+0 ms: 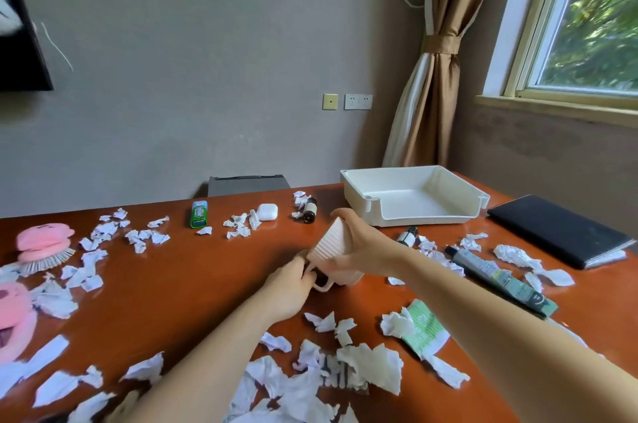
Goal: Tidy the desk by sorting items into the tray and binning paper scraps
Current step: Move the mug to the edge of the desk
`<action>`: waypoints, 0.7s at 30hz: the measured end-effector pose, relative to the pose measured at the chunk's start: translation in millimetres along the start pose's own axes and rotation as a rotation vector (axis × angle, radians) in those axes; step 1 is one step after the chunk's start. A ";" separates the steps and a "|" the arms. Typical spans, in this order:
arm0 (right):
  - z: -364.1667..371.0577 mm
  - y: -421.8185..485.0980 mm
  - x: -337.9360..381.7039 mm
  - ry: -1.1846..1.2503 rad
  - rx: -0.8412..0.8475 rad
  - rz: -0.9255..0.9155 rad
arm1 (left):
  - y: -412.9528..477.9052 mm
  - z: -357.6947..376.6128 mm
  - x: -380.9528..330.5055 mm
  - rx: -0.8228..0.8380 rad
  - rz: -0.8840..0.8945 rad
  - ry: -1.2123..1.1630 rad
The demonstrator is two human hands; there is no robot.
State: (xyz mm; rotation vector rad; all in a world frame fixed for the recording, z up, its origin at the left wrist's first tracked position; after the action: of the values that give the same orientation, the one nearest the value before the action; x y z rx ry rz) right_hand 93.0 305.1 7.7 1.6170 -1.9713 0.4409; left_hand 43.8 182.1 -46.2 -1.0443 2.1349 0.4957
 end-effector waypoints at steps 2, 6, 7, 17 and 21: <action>1.8 -6.4 -4.0 0.111 -0.037 0.001 | -4.2 -4.9 -5.2 -0.048 0.024 -0.018; 2.2 -21.1 -10.0 0.329 -0.142 -0.030 | -11.7 -15.4 -16.2 -0.122 0.056 0.034; 2.7 -24.3 -11.3 0.361 -0.156 -0.034 | -12.7 -17.0 -17.2 -0.127 0.070 0.041; 2.9 -41.1 -23.0 0.321 -0.152 0.011 | -32.3 -25.5 -44.2 -0.113 0.189 0.143; -2.0 -40.3 -15.7 0.148 -0.098 0.028 | -37.2 -26.4 -47.5 -0.133 0.184 0.160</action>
State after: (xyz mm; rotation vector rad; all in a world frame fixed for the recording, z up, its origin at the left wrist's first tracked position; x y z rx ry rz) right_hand 134.5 309.6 -3.6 1.4556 -1.8769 0.4547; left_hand 82.8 169.1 5.2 -0.9928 2.3810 0.6688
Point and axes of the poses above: each hand's wrist, its own y-axis towards the middle knuckle, its own z-axis out of the palm, x = y × z, the point moved 6 cm from there along y, towards the middle knuckle, and after that the axes turned 6 degrees about -x, right-handed, at the moved point
